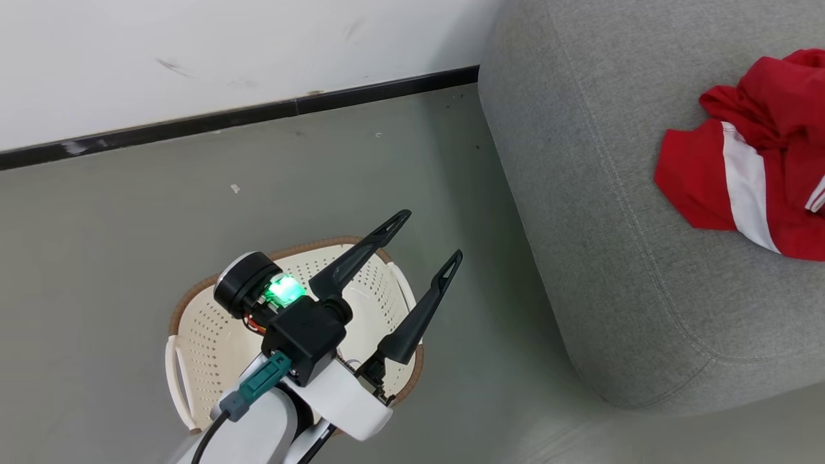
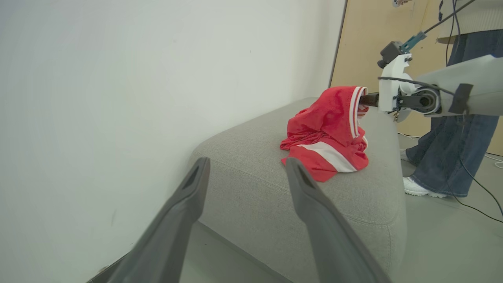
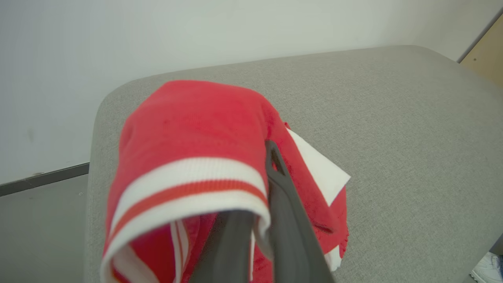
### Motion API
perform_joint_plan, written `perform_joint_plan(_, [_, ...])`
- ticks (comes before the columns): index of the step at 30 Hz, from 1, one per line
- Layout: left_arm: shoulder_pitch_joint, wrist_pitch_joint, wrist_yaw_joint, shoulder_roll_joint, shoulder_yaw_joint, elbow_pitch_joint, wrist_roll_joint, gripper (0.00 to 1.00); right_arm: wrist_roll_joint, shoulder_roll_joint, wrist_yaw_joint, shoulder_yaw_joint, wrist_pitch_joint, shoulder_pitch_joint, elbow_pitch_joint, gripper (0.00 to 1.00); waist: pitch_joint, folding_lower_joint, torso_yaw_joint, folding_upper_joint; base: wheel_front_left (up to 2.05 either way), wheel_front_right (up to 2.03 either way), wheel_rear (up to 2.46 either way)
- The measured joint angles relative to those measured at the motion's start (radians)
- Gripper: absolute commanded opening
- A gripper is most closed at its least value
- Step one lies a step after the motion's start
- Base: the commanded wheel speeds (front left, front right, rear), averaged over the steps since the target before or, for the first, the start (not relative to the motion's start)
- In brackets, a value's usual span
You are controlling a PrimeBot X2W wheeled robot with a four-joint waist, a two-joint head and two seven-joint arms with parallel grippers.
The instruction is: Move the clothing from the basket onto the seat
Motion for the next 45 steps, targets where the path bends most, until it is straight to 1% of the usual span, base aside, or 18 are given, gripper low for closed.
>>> perform_joint_plan(1, [0.0,-0.001,0.0,0.0,0.002,0.002,0.0,1.0,0.001,0.002,0.0,0.007,0.0,0.005,-0.002,1.0,-0.002,0.0,-0.003,0.0,0.0,0.0,0.0])
perform_joint_plan(11, [0.0,-0.02,0.0,0.0,0.014,0.023,-0.009,1.0,0.011,0.004,0.0,0.054,-0.009,0.068,-0.035,1.0,-0.029,0.0,-0.039,0.0,0.0,0.0,0.0])
perform_joint_plan(26, [0.014,-0.056,0.005,0.003,0.051,0.049,-0.029,1.0,0.057,-0.001,0.0,0.136,-0.018,0.209,-0.137,1.0,-0.082,0.0,-0.116,0.0,0.0,0.0,0.0])
perform_joint_plan(35, [0.066,-0.083,0.029,0.022,0.1,0.074,-0.047,1.0,0.082,-0.012,0.0,0.191,-0.021,0.229,-0.284,1.0,-0.124,0.0,-0.168,0.0,0.0,0.0,0.0])
perform_joint_plan(40, [0.107,-0.098,0.056,0.029,0.141,0.099,-0.072,1.0,0.096,-0.011,0.0,0.227,-0.026,0.23,-0.352,1.0,-0.153,0.0,-0.184,0.0,0.0,0.0,0.0])
perform_joint_plan(45, [0.158,-0.108,0.086,0.036,0.182,0.127,-0.08,1.0,0.112,0.002,0.0,0.254,-0.026,0.231,-0.391,1.0,-0.187,0.0,-0.189,0.0,0.0,0.0,0.0])
